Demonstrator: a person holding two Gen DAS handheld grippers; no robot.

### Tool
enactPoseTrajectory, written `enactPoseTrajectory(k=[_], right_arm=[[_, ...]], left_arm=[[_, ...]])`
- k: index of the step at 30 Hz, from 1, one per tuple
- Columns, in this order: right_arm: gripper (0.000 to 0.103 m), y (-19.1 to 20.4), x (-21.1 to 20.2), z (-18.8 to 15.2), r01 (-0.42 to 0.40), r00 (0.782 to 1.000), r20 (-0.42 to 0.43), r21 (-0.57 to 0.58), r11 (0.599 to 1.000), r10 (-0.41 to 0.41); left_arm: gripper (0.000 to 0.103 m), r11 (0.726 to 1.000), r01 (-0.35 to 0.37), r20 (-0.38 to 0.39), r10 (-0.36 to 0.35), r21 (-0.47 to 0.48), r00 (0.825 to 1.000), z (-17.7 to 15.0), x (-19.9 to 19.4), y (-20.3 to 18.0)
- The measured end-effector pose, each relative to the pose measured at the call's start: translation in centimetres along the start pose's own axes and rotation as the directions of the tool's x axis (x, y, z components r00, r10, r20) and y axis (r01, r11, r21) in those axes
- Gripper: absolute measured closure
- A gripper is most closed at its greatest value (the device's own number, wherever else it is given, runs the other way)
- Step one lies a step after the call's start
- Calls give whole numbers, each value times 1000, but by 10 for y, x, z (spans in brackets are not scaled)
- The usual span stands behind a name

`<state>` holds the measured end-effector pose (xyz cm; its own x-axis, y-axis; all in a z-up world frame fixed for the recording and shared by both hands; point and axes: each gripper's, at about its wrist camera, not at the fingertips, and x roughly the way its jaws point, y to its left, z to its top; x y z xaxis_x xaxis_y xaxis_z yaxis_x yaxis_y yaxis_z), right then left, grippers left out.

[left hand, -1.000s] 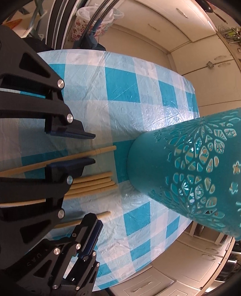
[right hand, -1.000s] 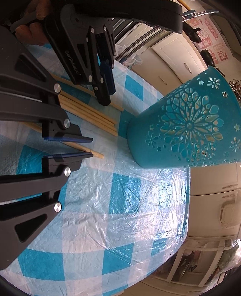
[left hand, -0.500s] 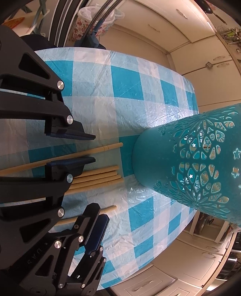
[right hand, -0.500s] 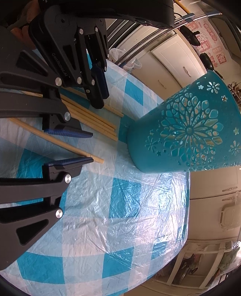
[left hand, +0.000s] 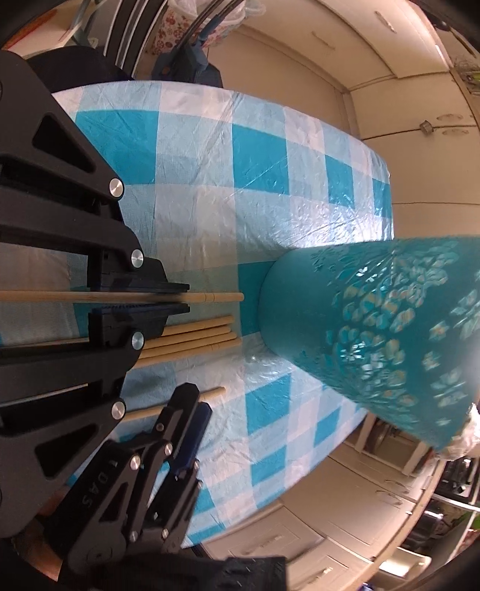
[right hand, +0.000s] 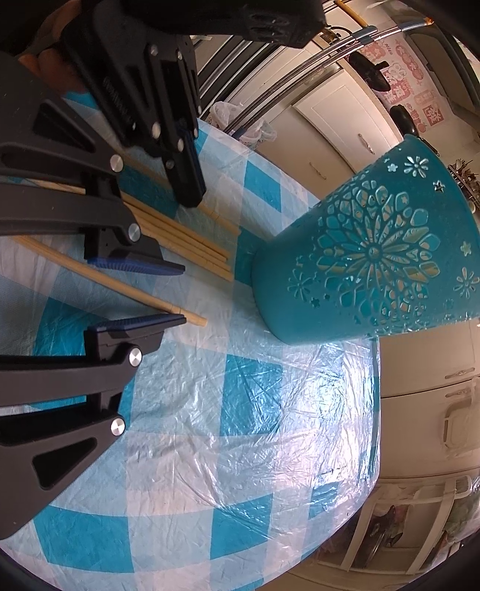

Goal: Organize utensils
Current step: 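Lift the chopstick over the teal basket and release it inside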

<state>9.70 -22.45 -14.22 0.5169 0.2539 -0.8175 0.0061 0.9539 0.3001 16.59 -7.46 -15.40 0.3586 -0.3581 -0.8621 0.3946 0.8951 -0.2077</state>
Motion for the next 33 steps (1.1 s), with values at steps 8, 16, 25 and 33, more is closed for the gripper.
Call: enactPoseTrajectory(k=[8, 16, 25, 33], right_arm=[[80, -1, -1, 0, -9, 1000, 0, 4, 1000, 9], [74, 4, 0, -1, -6, 1000, -2, -21, 1000, 6], [72, 4, 2, 0, -17, 1000, -4, -23, 1000, 16], [72, -4, -1, 0, -49, 999, -2, 9, 999, 49]], left_arm=[[98, 996, 56, 135, -46, -70, 990, 28, -67, 27], [98, 996, 83, 353, -63, -43, 933, 88, -151, 17], [98, 997, 67, 575, -28, -46, 818, 160, -182, -13], [98, 989, 56, 657, 46, -135, 753, 216, -154, -22]])
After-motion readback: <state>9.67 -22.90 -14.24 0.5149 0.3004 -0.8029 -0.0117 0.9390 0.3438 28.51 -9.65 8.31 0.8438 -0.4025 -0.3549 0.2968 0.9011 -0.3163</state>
